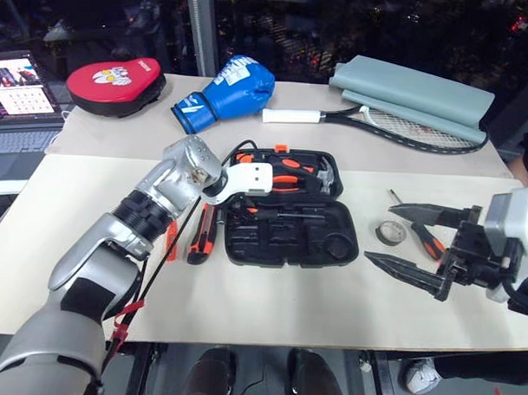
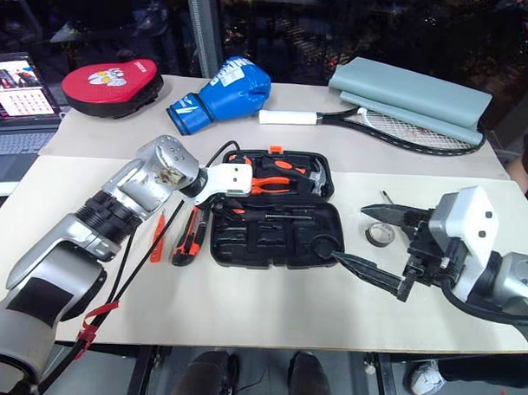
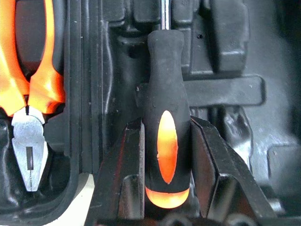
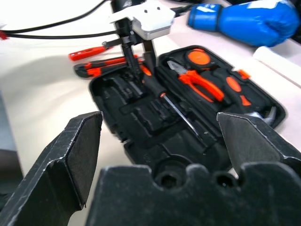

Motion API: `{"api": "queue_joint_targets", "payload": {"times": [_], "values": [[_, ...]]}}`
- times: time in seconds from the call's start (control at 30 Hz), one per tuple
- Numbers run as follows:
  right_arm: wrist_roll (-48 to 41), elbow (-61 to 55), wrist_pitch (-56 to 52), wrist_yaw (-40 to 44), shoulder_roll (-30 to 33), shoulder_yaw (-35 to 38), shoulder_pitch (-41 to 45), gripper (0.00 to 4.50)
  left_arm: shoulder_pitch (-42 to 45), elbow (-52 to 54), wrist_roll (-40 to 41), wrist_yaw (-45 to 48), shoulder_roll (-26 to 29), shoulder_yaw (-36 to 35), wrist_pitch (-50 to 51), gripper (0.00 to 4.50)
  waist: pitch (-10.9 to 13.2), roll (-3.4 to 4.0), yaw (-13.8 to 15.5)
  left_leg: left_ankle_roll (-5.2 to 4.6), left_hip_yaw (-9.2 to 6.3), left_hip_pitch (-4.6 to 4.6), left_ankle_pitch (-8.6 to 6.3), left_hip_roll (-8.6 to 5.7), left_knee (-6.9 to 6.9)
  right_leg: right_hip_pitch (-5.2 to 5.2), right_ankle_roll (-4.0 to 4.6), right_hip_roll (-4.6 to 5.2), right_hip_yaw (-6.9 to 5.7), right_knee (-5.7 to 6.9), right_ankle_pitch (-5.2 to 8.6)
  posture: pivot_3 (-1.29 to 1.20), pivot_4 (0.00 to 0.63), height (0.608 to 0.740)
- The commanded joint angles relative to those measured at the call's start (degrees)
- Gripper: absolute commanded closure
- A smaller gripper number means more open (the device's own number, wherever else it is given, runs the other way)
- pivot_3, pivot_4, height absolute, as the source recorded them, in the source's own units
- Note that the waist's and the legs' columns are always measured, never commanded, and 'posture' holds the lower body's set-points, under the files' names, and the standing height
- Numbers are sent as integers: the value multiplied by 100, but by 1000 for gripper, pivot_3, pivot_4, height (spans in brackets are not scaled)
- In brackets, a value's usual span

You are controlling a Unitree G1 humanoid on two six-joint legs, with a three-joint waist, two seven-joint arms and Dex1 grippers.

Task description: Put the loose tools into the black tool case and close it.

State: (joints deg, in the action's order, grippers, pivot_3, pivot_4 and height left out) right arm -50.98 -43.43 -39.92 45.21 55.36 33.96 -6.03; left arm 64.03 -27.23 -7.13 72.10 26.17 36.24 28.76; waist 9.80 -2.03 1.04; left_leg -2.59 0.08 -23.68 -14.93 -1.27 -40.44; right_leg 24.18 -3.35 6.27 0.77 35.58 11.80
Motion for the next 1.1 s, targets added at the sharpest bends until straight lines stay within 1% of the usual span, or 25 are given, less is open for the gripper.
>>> {"api": "queue_joint_targets", "payload": {"times": [0.03, 0.13, 0.37, 0.57, 0.6, 0.67, 0.7, 0.8, 0.83, 0.87, 0.9, 0.97, 1.07, 1.1], "values": [[-183, -203, -40, -196, -67, 336, -72, 0, 294, -348, -218, -169, -246, -107, -41, 3640, 0, 0, -10, -1, 1, 0, 0, 0, -2, 1, -1, 0, 1, 0, 0, 0, 150, 736], [-242, -228, -35, -277, -88, 337, -89, 0, 382, -553, -267, -189, -395, -181, -159, 3640, 0, 0, -12, -1, 1, 2, -1, -1, -2, 1, -1, 1, 2, 8, -1, 0, 150, 736], [-309, -264, 5, -342, -97, 367, -176, 0, 549, -1149, -456, -234, -501, -278, -810, 3640, 0, 0, -2, -3, 0, -1, -1, -1, -14, 2, -1, 2, 2, 15, -1, 0, 150, 736], [-276, -258, 48, -336, -108, 305, -200, 0, 610, -1354, -482, -201, -586, -388, -1130, 3640, 0, 0, 2, -4, -2, -5, -2, -1, -30, 1, -1, 2, 1, 23, -1, 0, 150, 736], [-272, -254, 51, -330, -108, 302, -201, 0, 629, -1361, -467, -195, -603, -426, -1111, 2637, 0, 0, 4, -4, -2, -5, -2, -1, -32, 1, -1, 2, 1, 24, -1, 0, 150, 736], [-256, -248, 59, -310, -111, 306, -219, 0, 678, -1294, -401, -62, -594, -517, -1094, 2039, 0, 0, 13, -4, -3, -6, -2, -1, -36, 1, -2, 2, 0, 27, -1, 0, 150, 736], [-248, -242, 61, -300, -111, 305, -226, 0, 736, -1263, -350, 5, -593, -587, -1055, 1643, 0, 0, 13, -4, -4, -7, -2, -1, -38, 1, -2, 2, 0, 27, -2, 0, 150, 736], [-216, -242, 74, -266, -122, 312, -276, 0, 916, -1231, -270, 122, -602, -749, -1049, 660, 1, -1, 15, -4, -4, -11, -2, 0, -40, 4, -3, 2, -1, 28, -2, 0, 150, 736], [-204, -239, 79, -260, -123, 309, -286, 0, 970, -1226, -261, 179, -595, -776, -1120, 660, 1, -1, 14, -4, -5, -13, -2, -1, -40, 6, -3, 2, -1, 27, -2, 0, 150, 736], [-193, -233, 83, -257, -121, 304, -290, 0, 1008, -1222, -258, 213, -595, -803, -1177, 1026, 1, -1, 8, -6, -4, -13, -3, -1, -40, 5, -3, 2, -1, 27, -2, 0, 150, 736], [-187, -228, 89, -256, -119, 300, -294, 0, 1029, -1224, -265, 234, -600, -826, -1213, 1207, 0, -1, 2, -8, -4, -13, -4, -1, -40, 5, -3, 2, -1, 24, -2, 0, 150, 736], [-147, -207, 95, -262, -115, 311, -325, 0, 1034, -1266, -286, 191, -696, -862, -1320, 1919, 0, -1, -13, -11, -2, -12, -6, -1, -39, 5, -4, 2, 1, 24, -1, 0, 150, 736], [-86, -201, 106, -256, -120, 344, -385, 0, 999, -1424, -428, 107, -796, -808, -1574, 3108, 0, -1, -23, -12, -2, -12, -7, -1, -39, 5, -4, 2, 1, 24, -1, 0, 150, 736], [-87, -213, 106, -253, -125, 361, -405, 0, 979, -1483, -467, 85, -822, -790, -1667, 3373, 0, -1, -24, -12, -2, -12, -7, -2, -39, 4, -4, 2, 1, 24, -1, 0, 150, 736]]}}
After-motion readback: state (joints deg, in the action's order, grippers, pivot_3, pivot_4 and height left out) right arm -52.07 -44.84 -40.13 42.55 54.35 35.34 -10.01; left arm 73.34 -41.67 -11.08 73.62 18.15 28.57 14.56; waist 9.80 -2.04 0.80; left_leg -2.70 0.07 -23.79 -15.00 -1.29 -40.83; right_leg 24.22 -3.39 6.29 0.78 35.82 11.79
